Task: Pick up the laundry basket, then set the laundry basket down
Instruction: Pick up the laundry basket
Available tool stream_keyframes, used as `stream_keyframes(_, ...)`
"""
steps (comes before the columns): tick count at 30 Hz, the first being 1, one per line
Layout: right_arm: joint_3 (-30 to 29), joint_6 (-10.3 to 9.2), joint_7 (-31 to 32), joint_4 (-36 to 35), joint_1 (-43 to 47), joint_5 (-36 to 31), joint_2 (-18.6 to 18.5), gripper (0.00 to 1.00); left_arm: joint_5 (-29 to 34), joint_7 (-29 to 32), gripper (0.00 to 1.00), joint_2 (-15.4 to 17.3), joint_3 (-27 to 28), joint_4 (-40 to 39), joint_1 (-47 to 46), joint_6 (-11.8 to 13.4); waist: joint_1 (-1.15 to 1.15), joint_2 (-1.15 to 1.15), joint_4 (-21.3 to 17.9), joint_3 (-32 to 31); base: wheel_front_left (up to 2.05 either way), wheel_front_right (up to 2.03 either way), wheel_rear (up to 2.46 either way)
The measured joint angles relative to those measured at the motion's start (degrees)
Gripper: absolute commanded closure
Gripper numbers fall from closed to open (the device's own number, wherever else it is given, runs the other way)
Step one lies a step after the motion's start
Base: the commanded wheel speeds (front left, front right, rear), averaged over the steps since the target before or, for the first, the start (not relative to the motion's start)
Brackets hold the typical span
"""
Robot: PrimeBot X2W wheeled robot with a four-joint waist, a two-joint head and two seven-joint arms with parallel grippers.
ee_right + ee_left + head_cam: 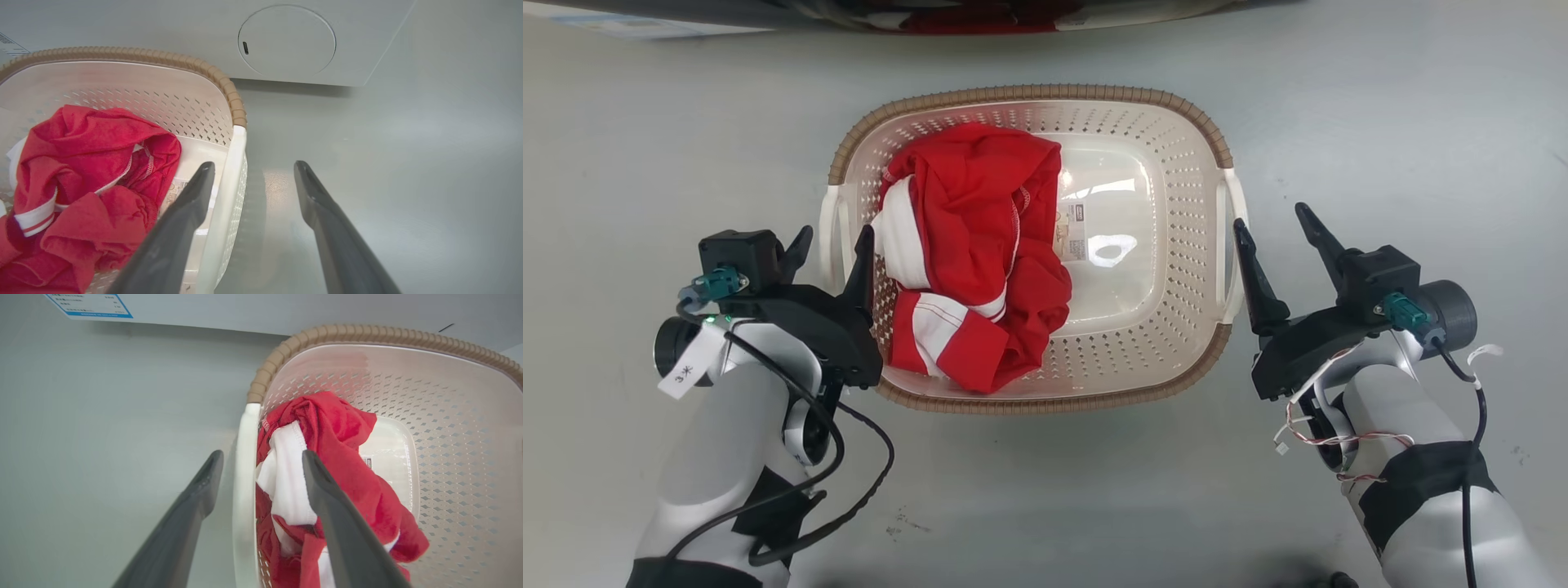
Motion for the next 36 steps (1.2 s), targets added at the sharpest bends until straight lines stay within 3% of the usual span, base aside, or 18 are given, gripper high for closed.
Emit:
stream_keyframes(13,0.9,0.71,0.0,5.8,-3.2,0.0,1.0,0.00,-0.8,-0.2,0.00,-0.3,0.0,7.1,-4.1,-1.5,0.00,0.00,0.4,3.3,0.00,0.00,0.00)
stream_keyframes(14,1.0,1.02,0.0,6.2,-3.4,0.0,1.0,0.60,-0.8,-0.4,0.51,-0.4,0.0,7.6,-4.3,-1.6,0.00,0.00,0.4,3.4,0.00,0.00,0.00)
stream_keyframes(15,1.1,1.08,0.0,6.4,-3.6,0.0,1.1,1.00,-0.8,-0.6,1.00,-0.4,-0.1,7.9,-4.3,-1.8,0.00,0.00,0.5,3.4,0.00,0.00,0.00)
stream_keyframes(36,1.9,3.35,0.0,14.6,-5.6,1.1,2.3,1.00,-1.4,-1.2,1.00,-2.4,-2.7,16.5,-7.2,-3.8,-0.01,0.00,0.8,1.1,0.00,0.00,0.00)
